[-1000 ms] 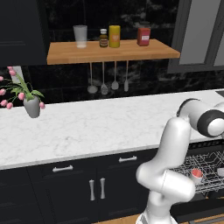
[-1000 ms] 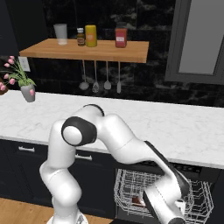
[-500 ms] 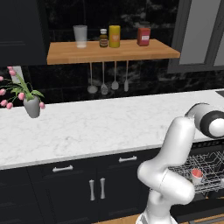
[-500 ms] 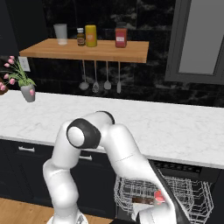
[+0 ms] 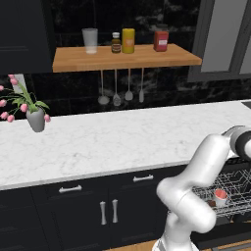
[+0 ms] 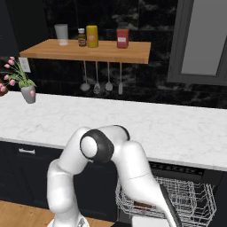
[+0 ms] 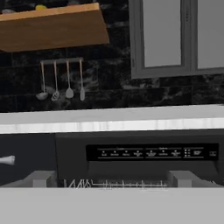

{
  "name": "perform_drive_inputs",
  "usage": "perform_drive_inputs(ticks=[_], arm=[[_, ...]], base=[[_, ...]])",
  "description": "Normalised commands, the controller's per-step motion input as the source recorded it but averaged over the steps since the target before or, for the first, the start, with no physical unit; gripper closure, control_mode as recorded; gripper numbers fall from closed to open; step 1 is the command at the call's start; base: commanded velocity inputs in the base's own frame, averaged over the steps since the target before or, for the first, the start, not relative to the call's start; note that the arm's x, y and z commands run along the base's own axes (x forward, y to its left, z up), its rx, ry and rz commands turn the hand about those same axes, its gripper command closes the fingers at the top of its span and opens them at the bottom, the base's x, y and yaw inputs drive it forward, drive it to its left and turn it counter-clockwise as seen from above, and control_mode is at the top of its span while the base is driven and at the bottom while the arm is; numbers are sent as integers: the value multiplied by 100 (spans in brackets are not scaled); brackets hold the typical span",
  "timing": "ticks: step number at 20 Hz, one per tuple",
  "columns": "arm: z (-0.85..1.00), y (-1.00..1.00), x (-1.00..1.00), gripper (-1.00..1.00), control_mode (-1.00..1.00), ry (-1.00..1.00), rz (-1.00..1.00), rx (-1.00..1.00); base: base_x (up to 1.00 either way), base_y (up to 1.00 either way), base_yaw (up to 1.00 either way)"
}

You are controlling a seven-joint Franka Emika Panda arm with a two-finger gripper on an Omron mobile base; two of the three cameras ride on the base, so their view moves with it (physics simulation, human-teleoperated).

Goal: Pick up the cup and bowl from the counter, place them in the dishwasher, and close the dishwasher door.

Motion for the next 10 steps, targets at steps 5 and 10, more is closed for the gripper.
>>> perform_drive_inputs(ticks=[5,10], arm=[[20,0,-42,-100,-100,-4,0,3],[7,2,-57,-100,-100,-17,0,0]], base=[[0,0,0],[0,0,0]])
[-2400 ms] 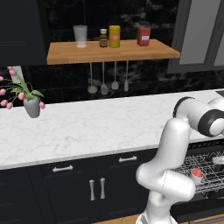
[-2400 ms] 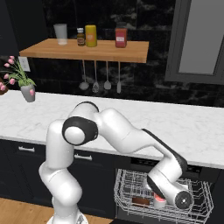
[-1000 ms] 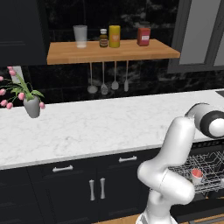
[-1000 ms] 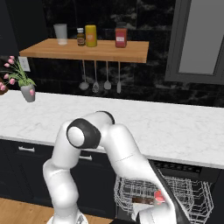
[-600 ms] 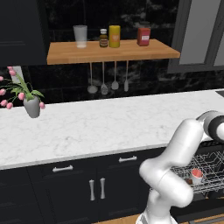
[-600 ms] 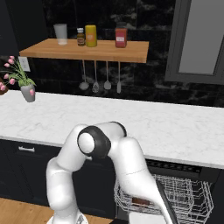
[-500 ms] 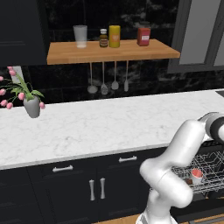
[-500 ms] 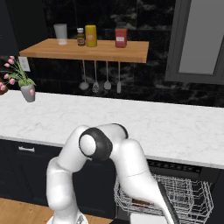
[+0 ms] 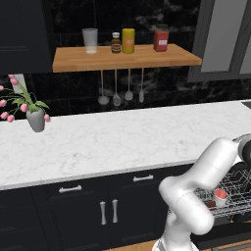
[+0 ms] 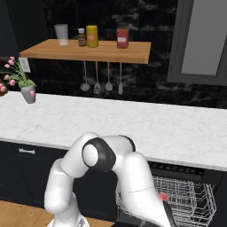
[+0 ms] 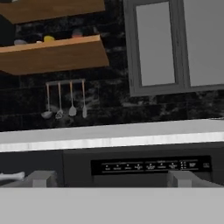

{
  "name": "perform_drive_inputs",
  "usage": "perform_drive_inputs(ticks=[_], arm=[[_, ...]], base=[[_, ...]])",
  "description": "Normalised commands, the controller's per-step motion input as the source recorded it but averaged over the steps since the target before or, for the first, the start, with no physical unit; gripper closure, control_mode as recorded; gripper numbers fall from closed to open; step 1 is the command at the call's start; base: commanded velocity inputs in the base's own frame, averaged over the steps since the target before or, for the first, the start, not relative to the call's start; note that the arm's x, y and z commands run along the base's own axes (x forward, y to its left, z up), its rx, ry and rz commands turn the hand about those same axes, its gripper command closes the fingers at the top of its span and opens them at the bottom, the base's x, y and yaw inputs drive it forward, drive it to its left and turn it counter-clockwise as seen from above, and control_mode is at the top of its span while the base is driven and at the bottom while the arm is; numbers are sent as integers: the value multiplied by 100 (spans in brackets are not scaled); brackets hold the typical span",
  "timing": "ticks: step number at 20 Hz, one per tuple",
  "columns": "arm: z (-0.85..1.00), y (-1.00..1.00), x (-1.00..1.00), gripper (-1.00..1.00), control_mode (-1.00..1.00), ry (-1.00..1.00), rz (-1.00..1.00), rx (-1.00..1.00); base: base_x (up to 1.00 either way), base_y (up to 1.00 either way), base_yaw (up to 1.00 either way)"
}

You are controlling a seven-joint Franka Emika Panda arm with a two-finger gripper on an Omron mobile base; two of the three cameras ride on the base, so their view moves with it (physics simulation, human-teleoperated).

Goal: Pick up the cup and bowl from the counter, place them in the dishwasher, and close the dishwasher door.

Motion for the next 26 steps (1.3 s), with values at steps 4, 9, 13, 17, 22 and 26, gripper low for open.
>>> perform_drive_inputs(ticks=[4,9,13,17,22,26], arm=[[-28,31,-56,-100,-100,-21,0,-4],[-72,28,-31,-100,-100,-3,0,-2],[-80,14,-11,-100,-100,0,0,-1],[-94,0,7,-100,-100,9,0,0],[-46,-8,39,-100,-100,36,-2,0],[-37,-22,15,-100,-100,29,-6,0]], base=[[0,0,0],[0,0,0],[0,0,0],[0,0,0],[0,0,0],[0,0,0]])
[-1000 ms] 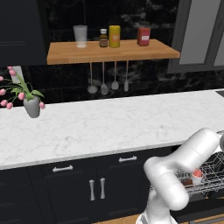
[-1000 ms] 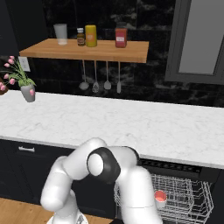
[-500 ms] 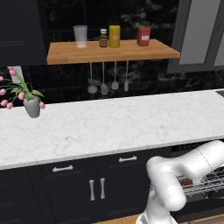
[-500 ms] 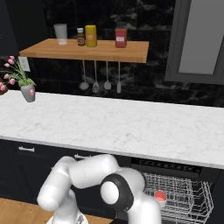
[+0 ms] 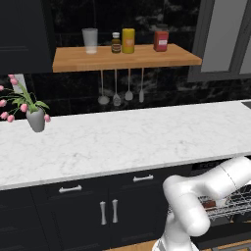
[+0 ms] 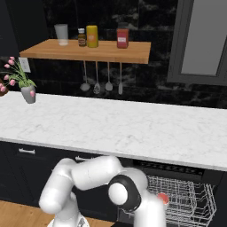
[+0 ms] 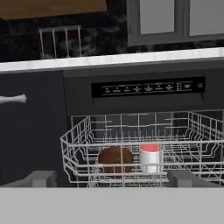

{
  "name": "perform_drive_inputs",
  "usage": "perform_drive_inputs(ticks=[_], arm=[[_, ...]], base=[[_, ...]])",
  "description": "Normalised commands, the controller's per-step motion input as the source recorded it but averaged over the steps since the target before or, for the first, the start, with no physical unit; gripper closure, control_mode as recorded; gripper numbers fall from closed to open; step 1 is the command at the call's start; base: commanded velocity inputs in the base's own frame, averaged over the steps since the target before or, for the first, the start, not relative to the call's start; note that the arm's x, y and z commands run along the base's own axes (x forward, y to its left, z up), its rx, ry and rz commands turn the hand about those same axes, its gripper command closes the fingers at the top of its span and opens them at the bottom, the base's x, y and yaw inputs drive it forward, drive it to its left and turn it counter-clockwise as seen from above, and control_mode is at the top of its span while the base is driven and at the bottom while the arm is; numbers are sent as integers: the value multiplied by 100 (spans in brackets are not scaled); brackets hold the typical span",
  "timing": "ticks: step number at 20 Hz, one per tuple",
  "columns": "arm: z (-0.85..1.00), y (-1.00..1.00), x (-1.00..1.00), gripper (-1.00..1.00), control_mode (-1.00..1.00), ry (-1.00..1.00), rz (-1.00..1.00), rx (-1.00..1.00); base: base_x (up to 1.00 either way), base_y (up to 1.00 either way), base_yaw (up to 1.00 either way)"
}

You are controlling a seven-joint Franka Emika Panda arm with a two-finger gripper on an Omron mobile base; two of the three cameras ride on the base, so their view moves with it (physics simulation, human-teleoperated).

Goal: Pick up the cup and bowl from the counter, place them in the dishwasher, and close the dishwasher door.

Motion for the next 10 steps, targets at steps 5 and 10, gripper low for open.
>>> perform_drive_inputs(ticks=[5,10], arm=[[-66,-21,0,-100,-100,4,-1,0],[-99,-24,0,-100,-100,0,0,0]], base=[[0,0,0],[0,0,0]])
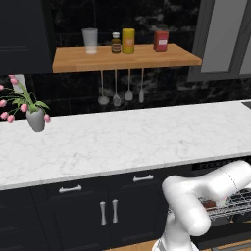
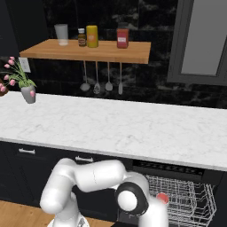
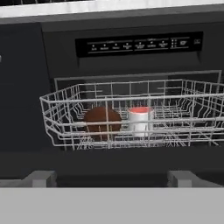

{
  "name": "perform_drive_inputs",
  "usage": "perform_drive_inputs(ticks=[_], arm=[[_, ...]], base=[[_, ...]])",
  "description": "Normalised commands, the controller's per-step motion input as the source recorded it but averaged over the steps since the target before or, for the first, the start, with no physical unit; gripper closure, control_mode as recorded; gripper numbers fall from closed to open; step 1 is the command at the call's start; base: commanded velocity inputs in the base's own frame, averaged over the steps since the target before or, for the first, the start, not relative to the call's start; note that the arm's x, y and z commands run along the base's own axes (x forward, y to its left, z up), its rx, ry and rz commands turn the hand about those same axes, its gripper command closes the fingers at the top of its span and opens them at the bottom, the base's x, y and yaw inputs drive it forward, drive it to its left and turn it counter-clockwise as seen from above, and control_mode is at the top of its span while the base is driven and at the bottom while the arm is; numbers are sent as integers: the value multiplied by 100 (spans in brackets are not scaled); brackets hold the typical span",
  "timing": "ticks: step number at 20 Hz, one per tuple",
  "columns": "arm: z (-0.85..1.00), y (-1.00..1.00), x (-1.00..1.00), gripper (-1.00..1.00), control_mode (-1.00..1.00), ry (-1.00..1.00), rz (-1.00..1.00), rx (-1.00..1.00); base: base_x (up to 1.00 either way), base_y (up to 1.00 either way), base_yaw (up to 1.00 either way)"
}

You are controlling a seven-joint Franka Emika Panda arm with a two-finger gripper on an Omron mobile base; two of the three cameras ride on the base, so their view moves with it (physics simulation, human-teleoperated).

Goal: Pick up the cup and bowl from the counter, place them in the dishwasher, and close the dishwasher door.

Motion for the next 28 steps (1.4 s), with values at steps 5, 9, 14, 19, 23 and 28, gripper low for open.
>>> perform_drive_inputs(ticks=[5,9,14,19,23,28], arm=[[-100,-33,23,-100,-100,-3,0,0],[-58,-18,65,-100,-100,-12,2,0],[-11,-20,97,-100,-100,-12,4,0],[0,-14,88,-100,-100,-15,5,4],[0,-13,100,-100,-100,-26,6,12],[3,-17,100,-100,-100,-33,6,16]], base=[[0,0,0],[0,0,0],[0,0,0],[0,0,0],[0,0,0],[0,0,0]])
